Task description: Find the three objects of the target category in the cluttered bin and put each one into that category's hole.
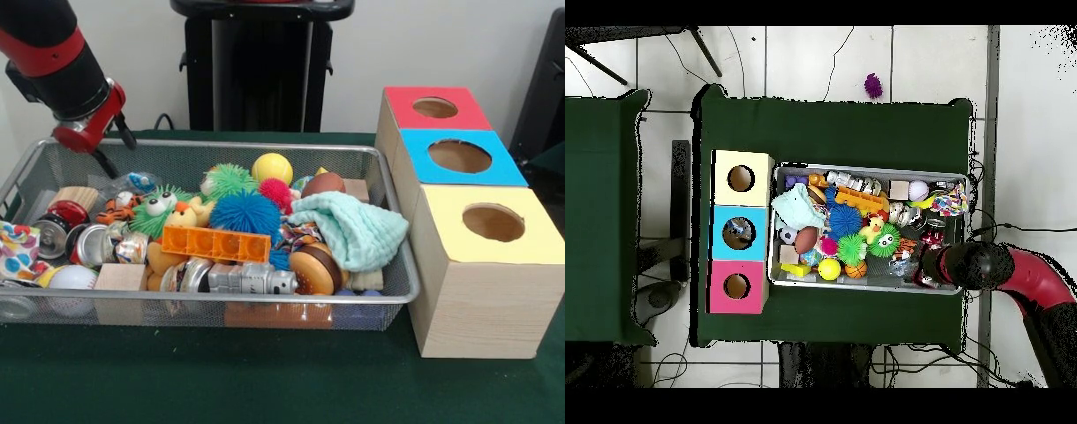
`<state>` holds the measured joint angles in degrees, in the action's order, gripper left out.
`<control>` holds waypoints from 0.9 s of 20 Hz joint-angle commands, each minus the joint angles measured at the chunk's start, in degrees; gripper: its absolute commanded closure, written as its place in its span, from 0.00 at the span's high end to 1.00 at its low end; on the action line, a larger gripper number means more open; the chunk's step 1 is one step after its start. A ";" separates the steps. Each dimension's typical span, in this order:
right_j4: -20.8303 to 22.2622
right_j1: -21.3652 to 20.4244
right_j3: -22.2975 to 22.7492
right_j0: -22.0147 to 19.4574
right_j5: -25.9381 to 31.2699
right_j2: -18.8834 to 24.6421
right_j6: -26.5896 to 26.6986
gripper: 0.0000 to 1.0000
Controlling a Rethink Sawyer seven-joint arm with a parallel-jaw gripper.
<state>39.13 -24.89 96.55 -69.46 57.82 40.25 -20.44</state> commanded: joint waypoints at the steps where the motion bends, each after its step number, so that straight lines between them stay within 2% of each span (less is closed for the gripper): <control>1: 2.16 3.02 -0.10 -1.21 -3.48 0.39 5.42 1.00; 8: 2.16 0.65 -0.37 -2.29 -8.83 4.14 4.41 1.00; 18: 1.38 -0.80 0.13 -2.08 -9.57 4.93 4.57 1.00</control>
<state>39.70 -24.42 96.55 -71.90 50.75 41.83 -20.44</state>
